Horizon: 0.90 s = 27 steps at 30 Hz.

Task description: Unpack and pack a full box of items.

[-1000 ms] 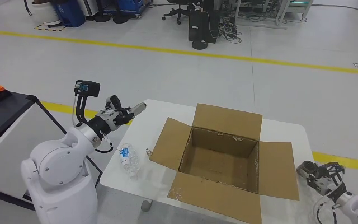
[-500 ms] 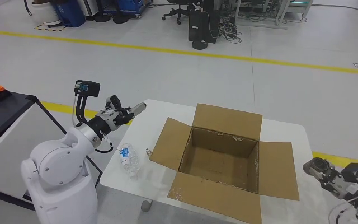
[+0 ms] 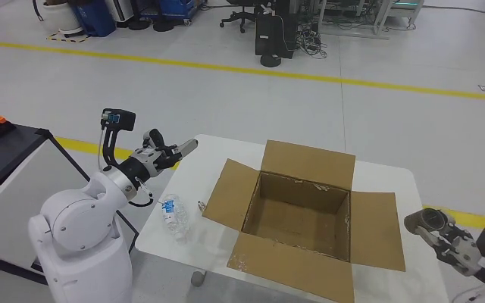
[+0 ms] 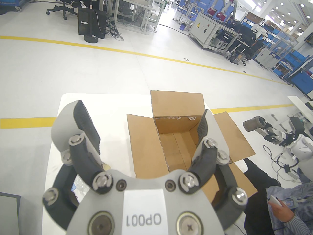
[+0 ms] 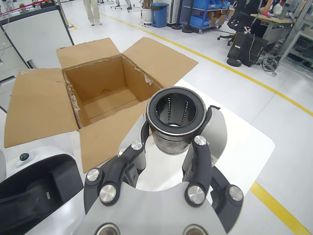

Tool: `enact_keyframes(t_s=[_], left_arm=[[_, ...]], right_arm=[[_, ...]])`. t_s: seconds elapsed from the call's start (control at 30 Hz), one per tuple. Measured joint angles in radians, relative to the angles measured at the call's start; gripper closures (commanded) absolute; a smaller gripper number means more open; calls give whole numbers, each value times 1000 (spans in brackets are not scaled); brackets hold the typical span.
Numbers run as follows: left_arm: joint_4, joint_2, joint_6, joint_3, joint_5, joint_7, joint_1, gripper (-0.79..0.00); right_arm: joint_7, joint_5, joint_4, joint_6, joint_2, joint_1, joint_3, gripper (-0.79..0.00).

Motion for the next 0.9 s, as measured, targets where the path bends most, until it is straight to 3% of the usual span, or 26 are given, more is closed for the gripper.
enact_keyframes(t_s=[0.17, 0.9], left_arm=[[0, 0, 0, 0, 0, 0, 0, -785], [0, 0, 0, 0, 0, 0, 0, -785]], right_arm=[[1, 13, -56, 26, -14, -32, 19, 0], [1, 13, -54, 25, -13, -32, 19, 0]])
